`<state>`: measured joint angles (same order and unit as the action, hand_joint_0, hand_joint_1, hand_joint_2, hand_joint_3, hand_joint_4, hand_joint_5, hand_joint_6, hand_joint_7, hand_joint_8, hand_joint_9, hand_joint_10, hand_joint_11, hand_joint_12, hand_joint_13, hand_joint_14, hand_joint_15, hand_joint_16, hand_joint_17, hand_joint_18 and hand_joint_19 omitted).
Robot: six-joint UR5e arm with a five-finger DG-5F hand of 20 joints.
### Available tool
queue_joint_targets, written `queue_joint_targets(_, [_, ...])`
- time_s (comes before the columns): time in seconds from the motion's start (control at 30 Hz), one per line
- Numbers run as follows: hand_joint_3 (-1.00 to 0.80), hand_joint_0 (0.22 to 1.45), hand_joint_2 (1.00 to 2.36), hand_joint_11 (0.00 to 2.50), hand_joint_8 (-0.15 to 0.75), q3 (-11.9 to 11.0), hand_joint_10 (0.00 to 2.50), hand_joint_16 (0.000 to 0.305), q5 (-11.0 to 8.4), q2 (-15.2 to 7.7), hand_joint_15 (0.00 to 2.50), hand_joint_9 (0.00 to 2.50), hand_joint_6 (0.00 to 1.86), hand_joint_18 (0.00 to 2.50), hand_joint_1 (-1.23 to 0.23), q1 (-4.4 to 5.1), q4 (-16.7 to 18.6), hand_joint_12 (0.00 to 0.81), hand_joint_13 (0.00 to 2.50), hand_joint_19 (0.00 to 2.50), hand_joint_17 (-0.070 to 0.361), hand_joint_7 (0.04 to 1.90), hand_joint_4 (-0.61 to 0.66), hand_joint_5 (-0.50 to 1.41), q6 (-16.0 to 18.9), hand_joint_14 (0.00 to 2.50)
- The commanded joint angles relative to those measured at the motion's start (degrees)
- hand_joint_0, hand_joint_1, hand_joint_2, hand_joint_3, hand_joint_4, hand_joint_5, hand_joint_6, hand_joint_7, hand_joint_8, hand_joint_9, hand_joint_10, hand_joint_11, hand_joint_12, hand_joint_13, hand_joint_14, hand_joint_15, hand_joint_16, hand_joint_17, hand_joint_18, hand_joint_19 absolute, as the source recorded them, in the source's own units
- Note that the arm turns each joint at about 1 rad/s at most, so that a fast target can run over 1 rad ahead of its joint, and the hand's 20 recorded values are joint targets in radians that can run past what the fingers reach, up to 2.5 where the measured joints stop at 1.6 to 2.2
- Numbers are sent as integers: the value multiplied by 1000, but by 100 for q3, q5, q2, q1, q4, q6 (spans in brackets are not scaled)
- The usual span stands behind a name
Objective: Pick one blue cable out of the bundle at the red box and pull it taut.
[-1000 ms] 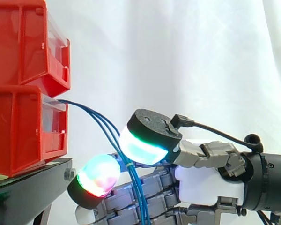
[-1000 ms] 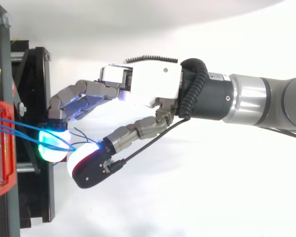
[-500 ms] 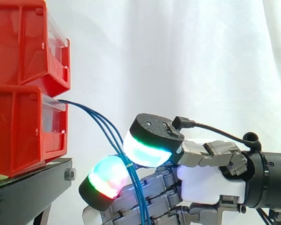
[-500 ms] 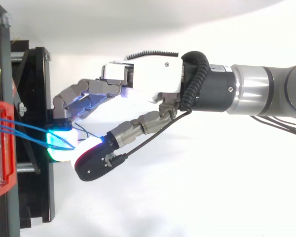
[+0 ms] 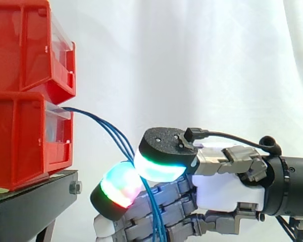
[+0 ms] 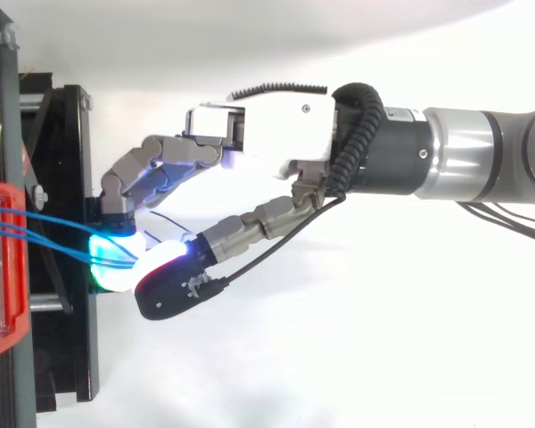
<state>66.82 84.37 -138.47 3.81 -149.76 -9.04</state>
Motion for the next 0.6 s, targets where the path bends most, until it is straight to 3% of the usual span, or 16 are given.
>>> queue_joint_targets(0.0, [-139, 605, 1015, 400, 341, -3, 6, 58, 0, 22, 256, 624, 912, 551, -769, -12, 0, 391, 537, 306, 130, 828, 107, -189, -2, 10])
queue_joint_targets(0.23, [-168, 647, 1018, 417, 332, 6, 8, 56, 9, 22, 248, 608, 913, 553, -841, -30, 0, 378, 528, 285, 125, 915, 58, -194, -2, 10])
queue_joint_targets(0.57, [-325, 721, 1012, 403, 323, -3, 9, 56, 18, 119, 224, 588, 920, 572, -914, -65, -9, 377, 523, 248, 125, 855, 33, -198, -28, 9])
